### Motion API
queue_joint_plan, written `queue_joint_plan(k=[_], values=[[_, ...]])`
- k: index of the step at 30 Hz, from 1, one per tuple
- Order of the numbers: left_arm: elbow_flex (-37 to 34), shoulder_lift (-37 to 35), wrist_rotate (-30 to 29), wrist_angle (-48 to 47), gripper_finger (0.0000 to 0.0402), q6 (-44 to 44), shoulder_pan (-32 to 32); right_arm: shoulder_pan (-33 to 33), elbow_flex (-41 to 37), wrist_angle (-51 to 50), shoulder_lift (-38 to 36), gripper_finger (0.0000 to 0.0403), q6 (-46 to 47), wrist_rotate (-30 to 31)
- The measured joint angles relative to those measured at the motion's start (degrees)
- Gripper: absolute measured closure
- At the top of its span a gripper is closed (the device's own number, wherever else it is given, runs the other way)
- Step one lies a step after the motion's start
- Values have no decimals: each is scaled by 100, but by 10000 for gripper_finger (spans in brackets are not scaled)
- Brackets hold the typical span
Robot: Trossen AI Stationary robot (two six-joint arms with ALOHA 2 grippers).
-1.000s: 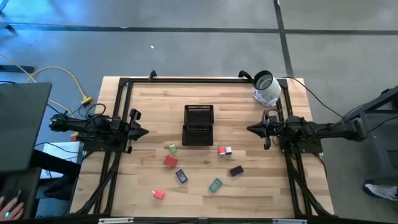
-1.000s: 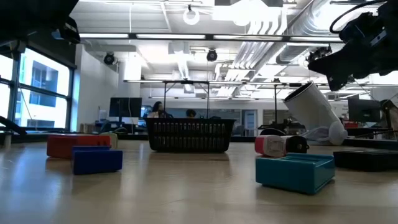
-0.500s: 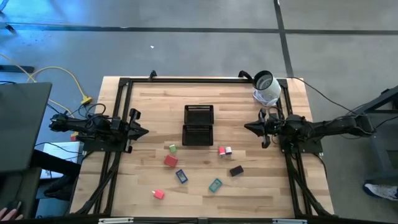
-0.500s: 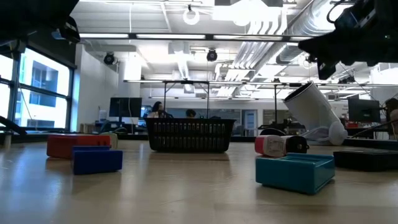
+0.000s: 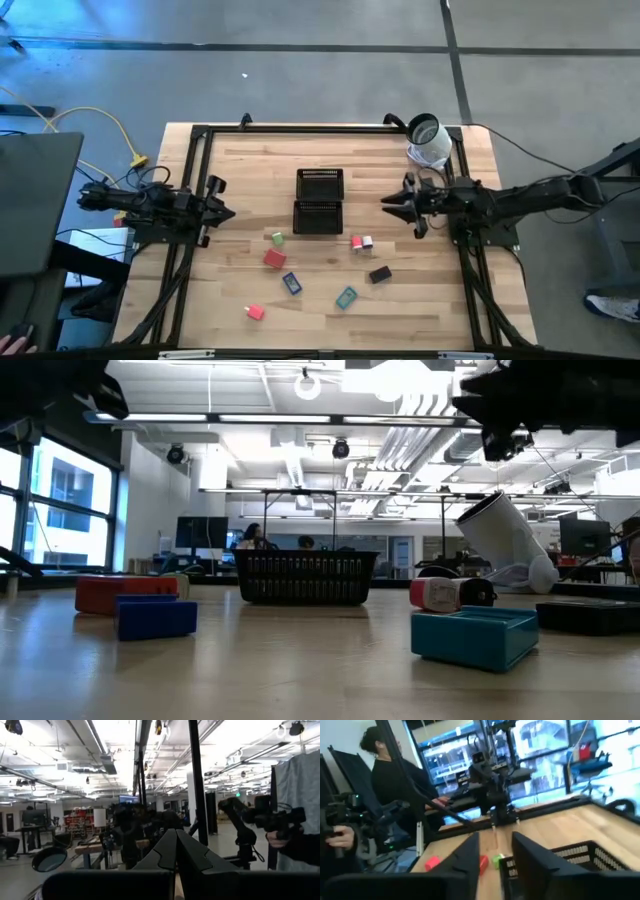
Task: Pick & Place Office items
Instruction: Put the white charger adapter into the top black bin
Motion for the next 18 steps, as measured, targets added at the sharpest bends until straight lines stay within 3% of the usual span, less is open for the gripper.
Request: queue_joint_plan(k=[7,12,18], values=[[2,572,-209,-27,401,-112,2,-2,1017,-1534,858,208,350,-434],[2,1183,-497,-27,401,-251,2,0,1696,-2220,1382,200,709,-1274],[183,1916,-528,-59,401,-513,2,-2,2337,-3388,1836,203,764,-1461]])
